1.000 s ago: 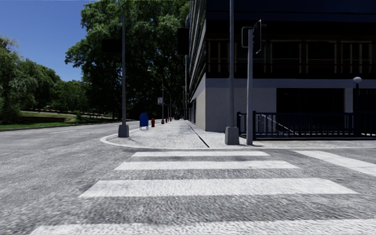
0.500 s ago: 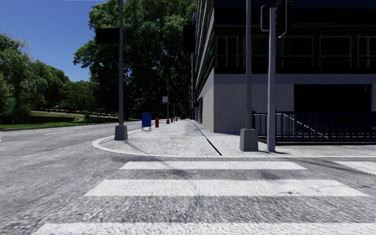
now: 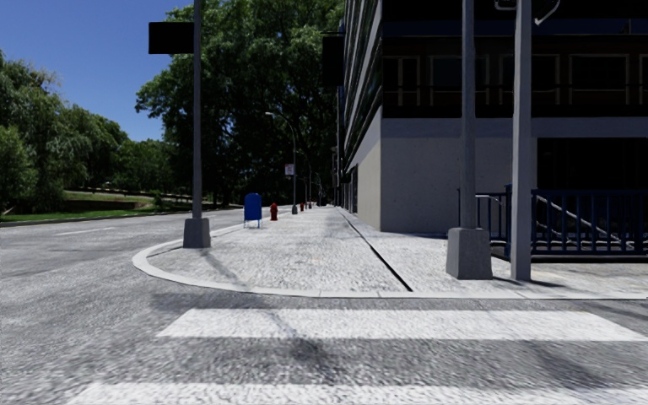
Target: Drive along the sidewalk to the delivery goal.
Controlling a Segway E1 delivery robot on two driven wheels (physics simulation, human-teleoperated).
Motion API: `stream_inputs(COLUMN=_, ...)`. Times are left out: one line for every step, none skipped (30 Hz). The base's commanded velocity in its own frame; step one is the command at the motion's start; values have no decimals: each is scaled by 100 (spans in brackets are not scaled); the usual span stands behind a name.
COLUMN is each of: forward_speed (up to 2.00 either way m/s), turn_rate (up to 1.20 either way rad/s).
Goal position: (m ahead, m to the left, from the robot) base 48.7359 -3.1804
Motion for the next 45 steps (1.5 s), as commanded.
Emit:
stream_inputs(forward_speed=200, turn_rate=0)
stream_inputs(forward_speed=200, turn_rate=0)
stream_inputs(forward_speed=200, turn_rate=0)
stream_inputs(forward_speed=200, turn_rate=0)
stream_inputs(forward_speed=200, turn_rate=0)
stream_inputs(forward_speed=200, turn_rate=0)
stream_inputs(forward_speed=200, turn_rate=0)
stream_inputs(forward_speed=200, turn_rate=0)
stream_inputs(forward_speed=200, turn_rate=0)
stream_inputs(forward_speed=200, turn_rate=0)
stream_inputs(forward_speed=200, turn_rate=0)
stream_inputs(forward_speed=200, turn_rate=0)
stream_inputs(forward_speed=200, turn_rate=0)
stream_inputs(forward_speed=200, turn_rate=0)
stream_inputs(forward_speed=200, turn_rate=0)
stream_inputs(forward_speed=200, turn_rate=0)
stream_inputs(forward_speed=200, turn_rate=0)
stream_inputs(forward_speed=200, turn_rate=0)
stream_inputs(forward_speed=200, turn_rate=0)
stream_inputs(forward_speed=200, turn_rate=0)
stream_inputs(forward_speed=200, turn_rate=0)
stream_inputs(forward_speed=200, turn_rate=0)
stream_inputs(forward_speed=200, turn_rate=0)
stream_inputs(forward_speed=200, turn_rate=0)
stream_inputs(forward_speed=200, turn_rate=0)
stream_inputs(forward_speed=200, turn_rate=0)
stream_inputs(forward_speed=200, turn_rate=0)
stream_inputs(forward_speed=200, turn_rate=0)
stream_inputs(forward_speed=200, turn_rate=0)
stream_inputs(forward_speed=200, turn_rate=0)
stream_inputs(forward_speed=200, turn_rate=0)
stream_inputs(forward_speed=200, turn_rate=0)
stream_inputs(forward_speed=200, turn_rate=0)
stream_inputs(forward_speed=200, turn_rate=0)
stream_inputs(forward_speed=200, turn_rate=0)
stream_inputs(forward_speed=200, turn_rate=0)
stream_inputs(forward_speed=200, turn_rate=0)
stream_inputs(forward_speed=200, turn_rate=0)
stream_inputs(forward_speed=200, turn_rate=0)
stream_inputs(forward_speed=200, turn_rate=0)
stream_inputs(forward_speed=200, turn_rate=0)
stream_inputs(forward_speed=200, turn_rate=0)
stream_inputs(forward_speed=200, turn_rate=0)
stream_inputs(forward_speed=200, turn_rate=0)
stream_inputs(forward_speed=200, turn_rate=0)
